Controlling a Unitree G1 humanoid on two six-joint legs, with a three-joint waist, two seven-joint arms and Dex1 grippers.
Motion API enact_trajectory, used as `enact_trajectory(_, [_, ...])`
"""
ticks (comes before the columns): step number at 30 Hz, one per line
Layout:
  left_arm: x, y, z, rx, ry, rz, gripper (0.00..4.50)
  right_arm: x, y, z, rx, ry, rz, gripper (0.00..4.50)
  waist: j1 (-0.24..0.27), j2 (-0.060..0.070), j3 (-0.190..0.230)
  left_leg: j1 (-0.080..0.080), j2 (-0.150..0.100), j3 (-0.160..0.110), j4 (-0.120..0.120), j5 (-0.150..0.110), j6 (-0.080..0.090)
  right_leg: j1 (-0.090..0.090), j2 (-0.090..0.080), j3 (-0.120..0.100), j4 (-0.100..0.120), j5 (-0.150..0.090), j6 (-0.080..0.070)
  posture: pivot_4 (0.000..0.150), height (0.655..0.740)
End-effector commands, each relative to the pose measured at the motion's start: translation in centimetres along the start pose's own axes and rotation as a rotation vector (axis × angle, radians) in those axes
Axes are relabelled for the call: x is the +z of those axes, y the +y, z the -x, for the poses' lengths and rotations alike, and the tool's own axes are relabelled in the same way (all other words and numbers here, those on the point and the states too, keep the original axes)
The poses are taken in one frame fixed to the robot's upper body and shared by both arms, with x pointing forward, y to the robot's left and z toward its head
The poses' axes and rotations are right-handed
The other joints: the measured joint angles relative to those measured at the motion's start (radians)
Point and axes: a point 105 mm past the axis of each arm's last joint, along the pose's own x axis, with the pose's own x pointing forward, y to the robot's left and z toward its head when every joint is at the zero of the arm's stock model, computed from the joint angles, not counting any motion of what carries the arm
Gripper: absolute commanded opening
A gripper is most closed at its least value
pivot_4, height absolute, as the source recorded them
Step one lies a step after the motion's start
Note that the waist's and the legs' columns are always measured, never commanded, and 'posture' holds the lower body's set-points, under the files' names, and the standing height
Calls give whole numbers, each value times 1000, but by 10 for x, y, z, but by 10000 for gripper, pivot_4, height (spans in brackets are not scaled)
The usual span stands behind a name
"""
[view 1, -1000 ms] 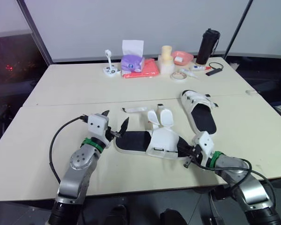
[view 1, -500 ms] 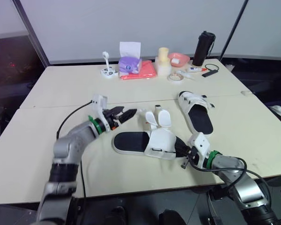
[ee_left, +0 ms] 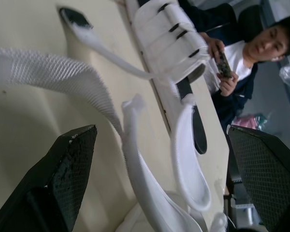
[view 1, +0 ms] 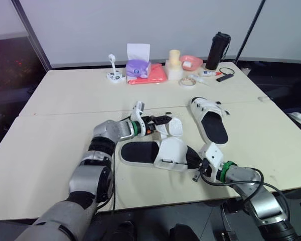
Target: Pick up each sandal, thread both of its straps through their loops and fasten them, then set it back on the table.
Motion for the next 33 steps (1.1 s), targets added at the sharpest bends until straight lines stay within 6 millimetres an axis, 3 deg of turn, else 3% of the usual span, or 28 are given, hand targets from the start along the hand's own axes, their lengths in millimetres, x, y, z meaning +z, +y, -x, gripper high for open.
enact_trajectory(1, [23,-11,-6,-8,-102,10,45000,-15,21,-5,68,54,-42,603,1,0,0,0,0,0,0,0,0,0,0,0,0,0,0,1500,7400])
enact_trajectory(18, [59,-38,-6,-121,-268,63,45000,-15,21,-4,68,66,-29,603,1,-1,0,0,0,0,-1,0,0,0,0,0,0,0,1,1500,7400])
enact_trajectory(22, [61,-40,-6,-135,-280,65,27112,-16,21,-4,66,68,-26,0,1,-1,0,0,0,0,-1,0,0,0,0,0,0,0,1,1500,7400])
enact_trajectory(27, [66,-45,-4,-158,-298,66,333,-15,20,-3,65,69,-25,0,2,-1,1,0,0,0,-1,0,0,0,0,0,0,0,1,1500,7400])
enact_trajectory(33, [75,-48,1,-166,-326,46,333,-16,21,-3,69,71,-24,0,1,-1,1,0,0,0,-1,0,0,0,0,0,0,0,1,1500,7400])
